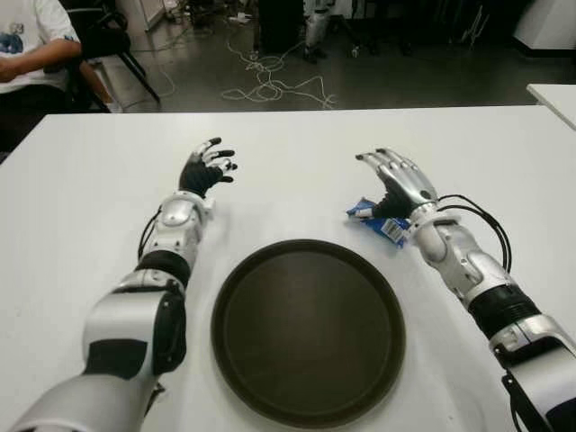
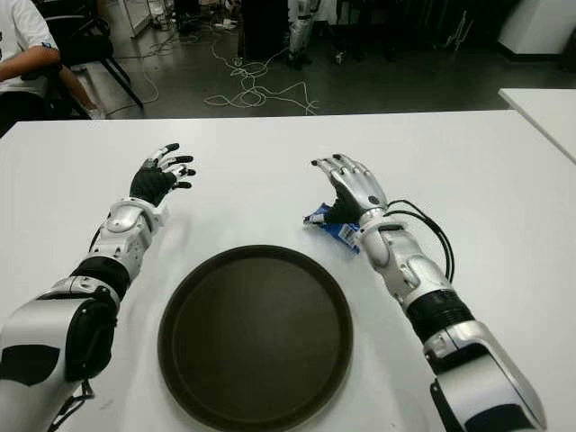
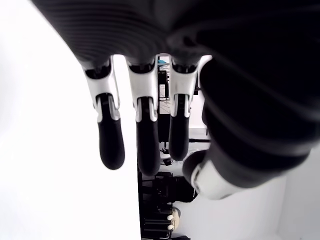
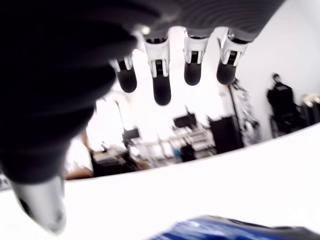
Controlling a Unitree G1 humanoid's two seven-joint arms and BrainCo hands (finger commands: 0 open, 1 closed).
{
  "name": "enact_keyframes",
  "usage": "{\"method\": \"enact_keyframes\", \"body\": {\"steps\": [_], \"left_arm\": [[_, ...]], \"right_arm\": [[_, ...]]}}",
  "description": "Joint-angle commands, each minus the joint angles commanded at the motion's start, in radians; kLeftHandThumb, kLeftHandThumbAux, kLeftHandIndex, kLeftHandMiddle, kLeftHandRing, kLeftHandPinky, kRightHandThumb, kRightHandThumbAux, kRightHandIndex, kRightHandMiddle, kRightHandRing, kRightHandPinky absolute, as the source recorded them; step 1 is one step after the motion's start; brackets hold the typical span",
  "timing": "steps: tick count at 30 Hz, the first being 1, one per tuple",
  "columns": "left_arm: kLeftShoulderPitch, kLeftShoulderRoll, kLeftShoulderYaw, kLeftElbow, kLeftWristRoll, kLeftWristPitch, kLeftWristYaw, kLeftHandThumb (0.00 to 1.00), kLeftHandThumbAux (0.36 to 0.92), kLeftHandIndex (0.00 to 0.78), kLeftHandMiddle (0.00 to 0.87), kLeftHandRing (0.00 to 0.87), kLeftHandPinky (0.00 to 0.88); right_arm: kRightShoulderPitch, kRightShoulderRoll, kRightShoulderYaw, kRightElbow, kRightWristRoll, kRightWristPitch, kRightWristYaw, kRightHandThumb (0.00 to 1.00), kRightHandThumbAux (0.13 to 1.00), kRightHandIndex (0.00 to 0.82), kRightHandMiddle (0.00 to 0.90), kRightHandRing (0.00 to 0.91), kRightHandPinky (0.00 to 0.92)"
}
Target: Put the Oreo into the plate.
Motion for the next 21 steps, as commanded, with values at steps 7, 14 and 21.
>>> {"method": "enact_keyframes", "body": {"steps": [7, 14, 21], "left_arm": [[0.0, 0.001, 0.002, 0.0, -0.002, 0.001, -0.001, 0.233, 0.841, 0.164, 0.306, 0.356, 0.429], [0.0, 0.001, 0.005, 0.001, -0.005, 0.001, -0.001, 0.19, 0.844, 0.16, 0.296, 0.352, 0.427], [0.001, 0.001, 0.002, 0.0, -0.001, 0.002, -0.003, 0.226, 0.822, 0.155, 0.288, 0.348, 0.435]], "right_arm": [[-0.004, -0.006, 0.009, -0.009, -0.012, 0.039, 0.034, 0.0, 0.625, 0.0, 0.0, 0.0, 0.0], [-0.013, -0.011, 0.027, -0.004, -0.025, 0.071, 0.067, 0.0, 0.615, 0.0, 0.0, 0.0, 0.0], [-0.036, 0.007, 0.069, 0.095, -0.038, 0.05, 0.046, 0.0, 0.627, 0.0, 0.0, 0.0, 0.0]]}}
